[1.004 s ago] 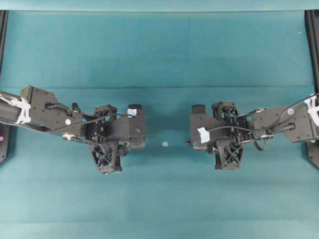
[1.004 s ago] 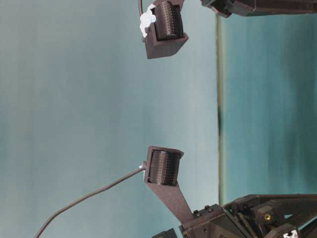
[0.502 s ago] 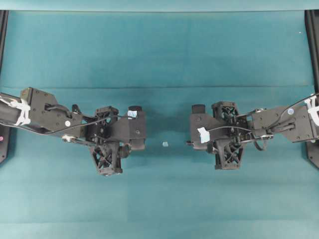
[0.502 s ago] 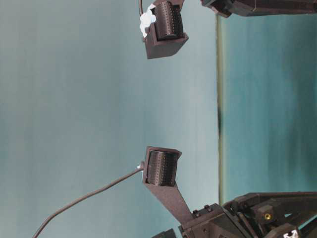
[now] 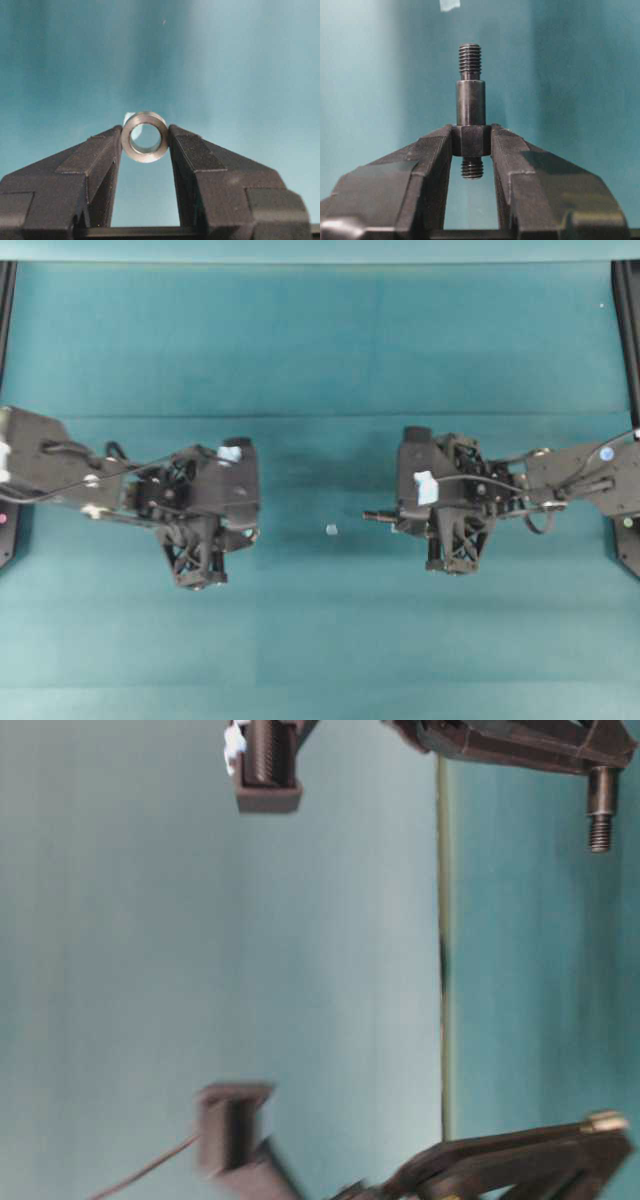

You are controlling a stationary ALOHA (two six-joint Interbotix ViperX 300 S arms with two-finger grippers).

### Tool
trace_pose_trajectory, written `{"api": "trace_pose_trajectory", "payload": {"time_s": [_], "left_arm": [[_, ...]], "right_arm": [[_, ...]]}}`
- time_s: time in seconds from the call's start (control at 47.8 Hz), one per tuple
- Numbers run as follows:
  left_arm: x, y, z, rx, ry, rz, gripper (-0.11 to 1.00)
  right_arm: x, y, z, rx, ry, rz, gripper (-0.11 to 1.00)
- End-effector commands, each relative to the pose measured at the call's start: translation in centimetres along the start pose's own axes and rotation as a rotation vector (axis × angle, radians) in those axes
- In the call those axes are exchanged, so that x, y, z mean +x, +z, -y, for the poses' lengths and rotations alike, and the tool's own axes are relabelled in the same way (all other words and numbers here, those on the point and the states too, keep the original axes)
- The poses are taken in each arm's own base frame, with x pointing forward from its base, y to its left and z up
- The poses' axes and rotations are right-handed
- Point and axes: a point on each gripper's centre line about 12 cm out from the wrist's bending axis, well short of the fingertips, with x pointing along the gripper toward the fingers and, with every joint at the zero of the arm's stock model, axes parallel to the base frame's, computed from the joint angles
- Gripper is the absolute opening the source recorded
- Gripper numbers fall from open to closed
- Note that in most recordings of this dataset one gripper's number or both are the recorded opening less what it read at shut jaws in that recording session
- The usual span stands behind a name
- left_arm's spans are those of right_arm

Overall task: Insert the washer onto the shaft with both hands.
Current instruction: 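Lift washer and shaft and rotate grippers to face each other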

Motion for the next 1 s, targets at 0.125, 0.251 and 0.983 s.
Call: {"api": "trace_pose_trajectory", "payload": {"time_s": [0.125,0.251,0.983], "left_arm": [[-2.5,1.8,0.4,-0.016,-0.046,0.247,0.38],[-3.0,2.4,0.5,-0.046,-0.071,0.349,0.38],[-2.9,4.7,0.9,-0.065,-0.119,0.555,0.38]], "right_arm": [[-1.2,1.2,-1.0,0.025,0.057,0.174,0.00],[-1.8,1.7,-1.4,0.026,0.090,0.285,0.00],[-2.4,2.4,-1.7,0.016,0.119,0.392,0.00]]}}
